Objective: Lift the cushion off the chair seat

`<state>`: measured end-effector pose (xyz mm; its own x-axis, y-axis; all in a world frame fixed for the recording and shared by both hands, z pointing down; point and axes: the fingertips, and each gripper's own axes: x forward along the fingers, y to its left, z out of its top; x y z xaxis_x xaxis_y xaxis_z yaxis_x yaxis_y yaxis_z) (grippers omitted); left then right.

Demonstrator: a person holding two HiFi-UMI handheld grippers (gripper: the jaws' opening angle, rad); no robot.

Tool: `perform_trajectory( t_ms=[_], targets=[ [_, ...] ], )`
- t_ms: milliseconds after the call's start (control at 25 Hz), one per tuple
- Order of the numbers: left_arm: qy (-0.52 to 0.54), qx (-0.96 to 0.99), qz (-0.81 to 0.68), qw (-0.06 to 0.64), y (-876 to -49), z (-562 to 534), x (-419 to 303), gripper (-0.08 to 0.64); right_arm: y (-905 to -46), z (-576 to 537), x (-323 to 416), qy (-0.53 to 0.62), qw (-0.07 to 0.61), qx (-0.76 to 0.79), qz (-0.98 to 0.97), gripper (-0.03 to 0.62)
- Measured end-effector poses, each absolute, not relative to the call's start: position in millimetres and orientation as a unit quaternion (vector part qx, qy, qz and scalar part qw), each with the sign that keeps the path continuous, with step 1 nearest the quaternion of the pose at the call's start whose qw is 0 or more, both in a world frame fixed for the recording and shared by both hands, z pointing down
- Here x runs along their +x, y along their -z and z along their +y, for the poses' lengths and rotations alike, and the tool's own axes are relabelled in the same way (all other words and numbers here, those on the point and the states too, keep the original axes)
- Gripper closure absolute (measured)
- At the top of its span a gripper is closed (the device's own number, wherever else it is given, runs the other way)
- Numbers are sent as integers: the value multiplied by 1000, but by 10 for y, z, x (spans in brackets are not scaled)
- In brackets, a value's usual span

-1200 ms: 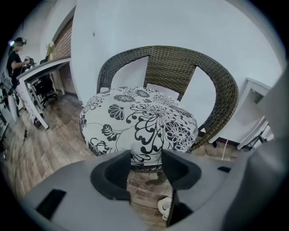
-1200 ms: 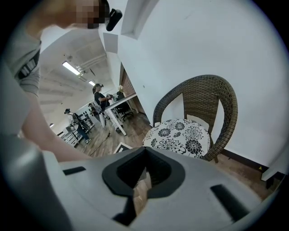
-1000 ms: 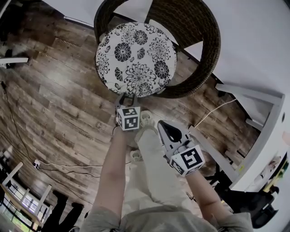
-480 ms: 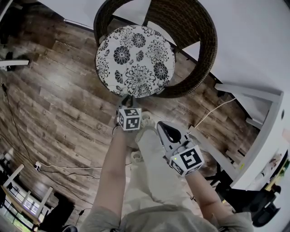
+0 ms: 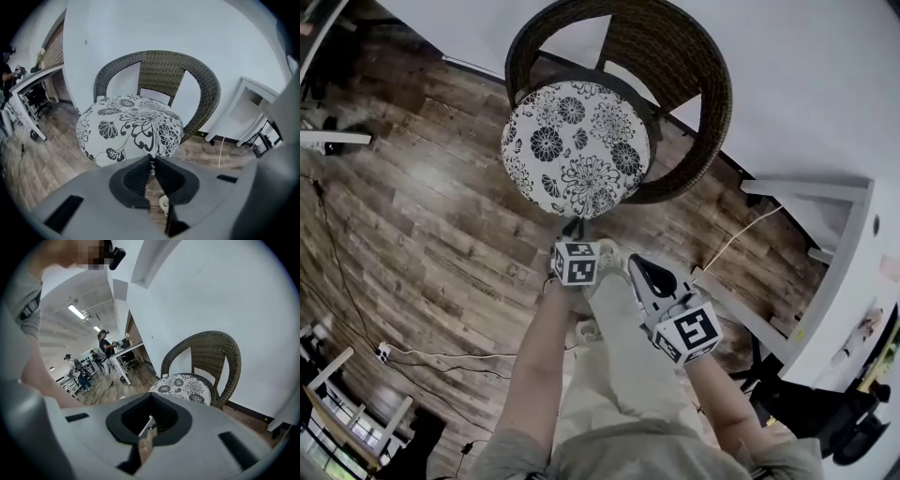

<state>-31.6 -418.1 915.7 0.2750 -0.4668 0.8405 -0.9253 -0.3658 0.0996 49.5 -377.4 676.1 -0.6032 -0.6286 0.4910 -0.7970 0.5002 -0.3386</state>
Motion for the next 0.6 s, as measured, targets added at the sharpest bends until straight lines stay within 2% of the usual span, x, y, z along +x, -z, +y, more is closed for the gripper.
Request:
perform_trajectory(
  t_ms=[600],
  targets=[
    [-318, 739, -510, 303, -7927, -3678, -583, 529, -5836, -3046, 356, -226, 135, 430, -864, 592]
  ],
)
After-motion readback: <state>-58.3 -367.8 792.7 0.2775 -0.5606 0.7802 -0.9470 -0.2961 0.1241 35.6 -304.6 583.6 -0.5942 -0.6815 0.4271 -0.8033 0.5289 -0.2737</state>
